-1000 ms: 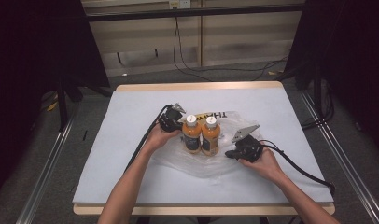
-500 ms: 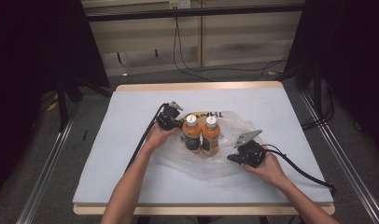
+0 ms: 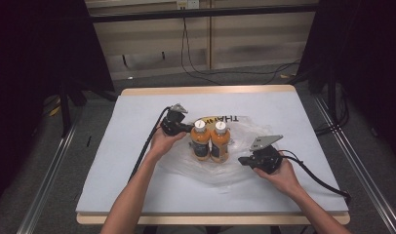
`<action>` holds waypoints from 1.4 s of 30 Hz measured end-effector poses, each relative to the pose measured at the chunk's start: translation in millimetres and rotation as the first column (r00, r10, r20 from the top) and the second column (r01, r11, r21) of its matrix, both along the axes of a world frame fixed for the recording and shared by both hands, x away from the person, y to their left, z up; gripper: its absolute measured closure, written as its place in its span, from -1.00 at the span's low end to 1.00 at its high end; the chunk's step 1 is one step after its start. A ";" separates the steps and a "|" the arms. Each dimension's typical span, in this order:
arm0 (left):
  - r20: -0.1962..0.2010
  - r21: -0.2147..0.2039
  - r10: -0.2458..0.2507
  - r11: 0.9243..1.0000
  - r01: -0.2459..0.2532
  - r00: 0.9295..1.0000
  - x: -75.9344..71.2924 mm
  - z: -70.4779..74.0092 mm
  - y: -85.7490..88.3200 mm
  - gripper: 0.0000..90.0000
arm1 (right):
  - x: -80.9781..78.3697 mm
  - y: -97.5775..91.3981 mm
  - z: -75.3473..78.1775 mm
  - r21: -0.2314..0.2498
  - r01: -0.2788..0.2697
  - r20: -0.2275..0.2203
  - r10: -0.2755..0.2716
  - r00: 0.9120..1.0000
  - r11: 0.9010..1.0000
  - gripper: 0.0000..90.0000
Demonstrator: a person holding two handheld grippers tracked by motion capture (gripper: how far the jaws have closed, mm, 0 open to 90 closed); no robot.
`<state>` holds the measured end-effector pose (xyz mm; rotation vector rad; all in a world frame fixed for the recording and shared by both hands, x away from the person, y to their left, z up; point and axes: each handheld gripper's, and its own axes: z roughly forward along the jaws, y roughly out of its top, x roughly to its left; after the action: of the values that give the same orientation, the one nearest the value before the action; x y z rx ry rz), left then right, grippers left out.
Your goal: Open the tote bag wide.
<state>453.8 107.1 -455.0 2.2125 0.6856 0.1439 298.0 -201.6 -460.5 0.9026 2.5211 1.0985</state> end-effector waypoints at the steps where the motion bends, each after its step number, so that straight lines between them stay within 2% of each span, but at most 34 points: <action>1: 0.006 -0.009 -0.001 1.000 0.002 1.000 -2.0 2.5 2.0 1.00 | -0.7 -1.9 2.3 0.006 0.013 0.011 -0.014 1.000 1.000 1.00; 5: 0.033 -0.051 -0.014 0.999 0.015 0.999 -12.9 13.3 8.3 1.00 | -3.1 -10.2 5.7 0.047 0.030 0.026 -0.032 0.999 0.998 1.00; 7: 0.052 -0.049 -0.025 0.998 0.028 0.998 -17.3 19.5 11.6 1.00 | -3.4 -13.0 6.5 0.063 0.037 0.023 -0.039 0.999 0.997 1.00; 12: 0.079 -0.110 -0.024 0.993 0.033 0.997 -29.4 31.4 21.0 0.97 | -2.7 -17.1 10.5 0.100 0.049 0.045 -0.054 0.998 0.994 0.99; 13: 0.087 -0.126 -0.024 0.991 0.035 0.996 -33.0 33.5 22.5 0.95 | -2.9 -17.3 11.6 0.108 0.054 0.050 -0.059 0.997 0.993 0.91; 15: 0.105 -0.135 -0.027 0.990 0.042 0.994 -40.9 38.9 26.5 0.85 | -3.8 -18.3 14.0 0.127 0.064 0.062 -0.073 0.995 0.990 0.88; 17: 0.120 -0.158 -0.026 0.986 0.045 0.992 -49.4 44.3 30.9 0.74 | -5.2 -19.4 16.5 0.141 0.069 0.071 -0.079 0.994 0.988 0.77; 20: 0.142 -0.179 -0.025 0.983 0.050 0.990 -63.5 51.6 38.7 0.46 | -9.8 -20.6 20.6 0.160 0.071 0.092 -0.086 0.992 0.985 0.69; 23: 0.170 -0.180 -0.027 0.982 0.058 0.985 -79.3 55.9 46.5 0.10 | -17.5 -22.5 25.8 0.179 0.081 0.113 -0.102 0.988 0.981 0.48; 26: 0.187 -0.178 -0.019 0.983 0.053 0.982 -94.5 55.6 56.7 -0.21 | -27.1 -25.1 29.8 0.195 0.091 0.130 -0.117 0.985 0.977 0.21; 29: 0.194 -0.172 0.015 0.985 0.019 0.981 -106.7 51.7 69.3 -0.50 | -37.0 -28.6 32.1 0.220 0.095 0.136 -0.127 0.982 0.971 -0.01; 30: 0.191 -0.185 0.030 0.983 0.006 0.981 -111.0 50.0 73.9 -0.57 | -40.1 -30.2 33.0 0.224 0.103 0.137 -0.136 0.981 0.969 -0.08; 33: 0.213 -0.183 0.069 0.983 -0.030 0.975 -124.8 46.3 88.6 -0.69 | -48.8 -35.9 35.1 0.236 0.124 0.150 -0.163 0.975 0.964 -0.21; 36: 0.196 -0.175 0.078 0.984 -0.044 0.977 -138.2 39.6 101.0 -0.80 | -56.2 -43.3 35.2 0.239 0.157 0.161 -0.198 0.967 0.958 -0.37; 42: 0.190 -0.161 0.117 0.983 -0.087 0.975 -163.0 22.6 119.7 -0.90 | -69.6 -58.4 31.4 0.248 0.217 0.150 -0.259 0.954 0.944 -0.54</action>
<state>290.8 226.8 -432.4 1.9861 0.6765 0.3495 228.4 -260.0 -429.1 1.0813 2.1038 1.3415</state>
